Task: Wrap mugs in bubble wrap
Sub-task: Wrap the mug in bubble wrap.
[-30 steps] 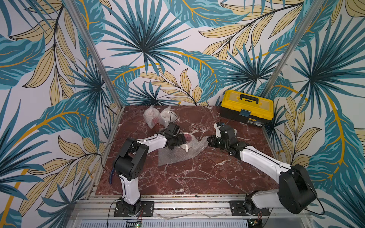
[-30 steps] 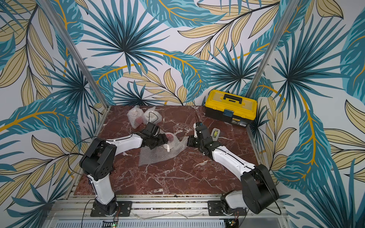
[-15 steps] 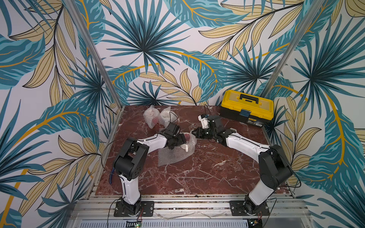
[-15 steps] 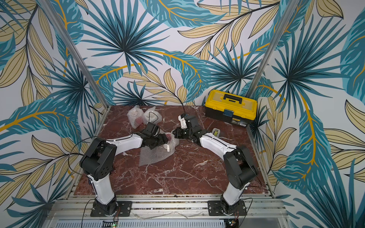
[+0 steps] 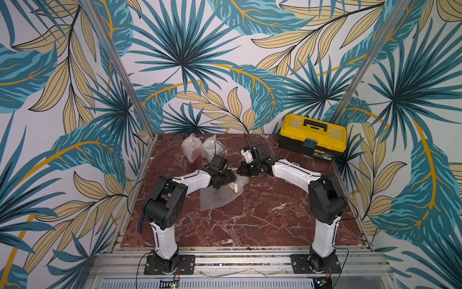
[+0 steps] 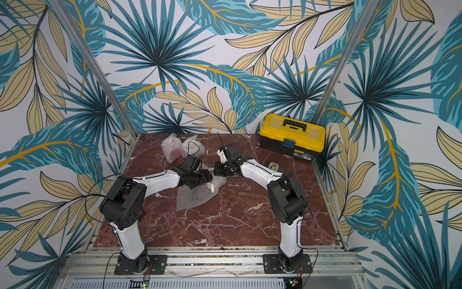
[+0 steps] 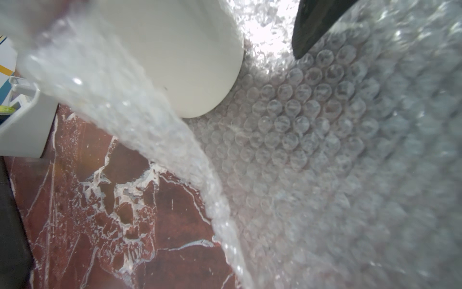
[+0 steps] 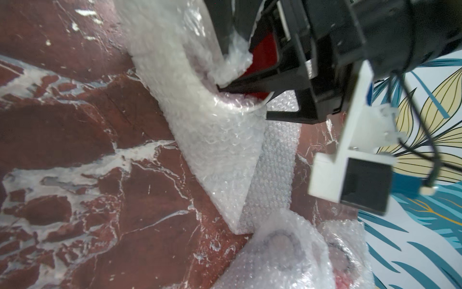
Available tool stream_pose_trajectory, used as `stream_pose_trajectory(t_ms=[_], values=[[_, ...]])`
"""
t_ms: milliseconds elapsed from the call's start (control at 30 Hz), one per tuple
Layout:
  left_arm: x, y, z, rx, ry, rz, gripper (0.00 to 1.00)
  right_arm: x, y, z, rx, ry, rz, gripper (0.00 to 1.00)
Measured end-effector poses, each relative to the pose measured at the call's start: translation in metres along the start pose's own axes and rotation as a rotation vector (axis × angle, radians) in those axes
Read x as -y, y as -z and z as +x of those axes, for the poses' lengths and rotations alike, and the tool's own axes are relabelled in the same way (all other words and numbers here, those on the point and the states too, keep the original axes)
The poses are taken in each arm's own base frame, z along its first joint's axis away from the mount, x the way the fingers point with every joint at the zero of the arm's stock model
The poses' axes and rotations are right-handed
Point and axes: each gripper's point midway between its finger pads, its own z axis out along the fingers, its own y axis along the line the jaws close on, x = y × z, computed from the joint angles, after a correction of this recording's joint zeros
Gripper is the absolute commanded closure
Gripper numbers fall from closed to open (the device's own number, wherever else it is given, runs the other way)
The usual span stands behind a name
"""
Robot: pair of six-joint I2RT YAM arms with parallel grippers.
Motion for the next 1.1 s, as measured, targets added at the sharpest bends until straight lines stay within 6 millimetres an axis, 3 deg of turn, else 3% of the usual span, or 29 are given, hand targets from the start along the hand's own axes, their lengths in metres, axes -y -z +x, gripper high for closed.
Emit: stream_pose_trajectory(t_ms=[233,367,600,733,1000,1100], values=[[0.014,0.040,-0.013,0.092,-0.030,0.049,0.24,0.004,-0.008,0.003,-0.045,-0.018,0.019,1.00],[0.023,0.050,-0.012,0.122,-0.061,0.101,0.19,0.005,-0.012,0.005,-0.067,-0.026,0.020,1.00],[0.038,0.044,0.006,0.091,-0.108,0.180,0.17,0.005,-0.013,0.007,-0.081,-0.030,0.020,1.00],[0.043,0.043,0.007,0.092,-0.118,0.202,0.18,0.005,-0.013,0.007,-0.087,-0.033,0.024,1.00],[0.035,0.030,0.004,0.101,-0.097,0.179,0.20,0.005,-0.012,0.010,-0.102,-0.030,0.030,0.94],[0.030,0.026,0.002,0.109,-0.083,0.157,0.20,0.005,-0.010,0.010,-0.108,-0.023,0.029,0.86]])
